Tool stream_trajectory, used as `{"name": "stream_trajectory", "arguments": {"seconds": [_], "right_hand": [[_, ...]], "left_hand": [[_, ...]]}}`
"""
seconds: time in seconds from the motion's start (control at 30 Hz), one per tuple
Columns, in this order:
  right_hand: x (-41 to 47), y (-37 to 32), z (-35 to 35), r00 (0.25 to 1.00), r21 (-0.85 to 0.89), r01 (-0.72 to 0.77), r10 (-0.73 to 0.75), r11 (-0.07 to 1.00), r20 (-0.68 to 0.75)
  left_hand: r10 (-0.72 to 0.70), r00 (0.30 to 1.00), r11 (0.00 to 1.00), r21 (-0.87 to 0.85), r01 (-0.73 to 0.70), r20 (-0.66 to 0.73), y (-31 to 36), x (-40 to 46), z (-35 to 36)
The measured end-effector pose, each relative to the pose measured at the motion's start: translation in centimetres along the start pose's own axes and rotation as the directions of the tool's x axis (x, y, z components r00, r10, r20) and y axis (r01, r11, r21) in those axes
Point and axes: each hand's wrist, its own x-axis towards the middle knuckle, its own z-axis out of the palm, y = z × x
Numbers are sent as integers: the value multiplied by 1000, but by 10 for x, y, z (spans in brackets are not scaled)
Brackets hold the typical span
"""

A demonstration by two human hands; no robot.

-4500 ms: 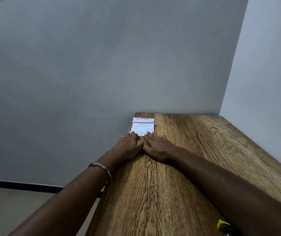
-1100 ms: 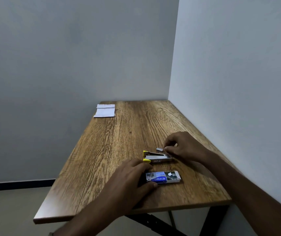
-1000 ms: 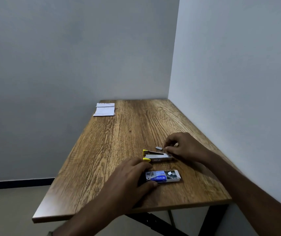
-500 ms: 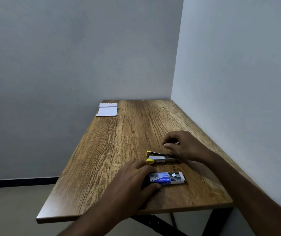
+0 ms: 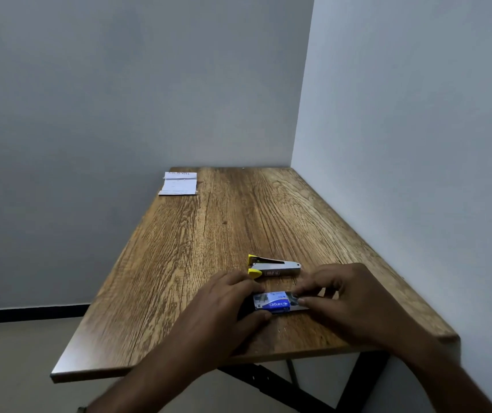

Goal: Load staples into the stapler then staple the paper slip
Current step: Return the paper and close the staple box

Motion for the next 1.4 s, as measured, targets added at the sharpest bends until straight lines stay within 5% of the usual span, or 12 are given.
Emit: {"name": "stream_trajectory", "arguments": {"seconds": [0.5, 1.07, 1.4], "right_hand": [[3, 2, 2, 998, -78, -30, 34, 996, 56], [-16, 24, -6, 994, 109, -111, 110, 988, 13], [-13, 25, 0, 999, 147, -39, 41, 988, -9]], "left_hand": [[1, 1000, 1000, -1, -1, 0, 0, 0, -1], [-21, 999, 997, -74, 18, -32, -3, -2, 1], [-91, 996, 981, -172, 87, -17, -3, 1, -5]]}}
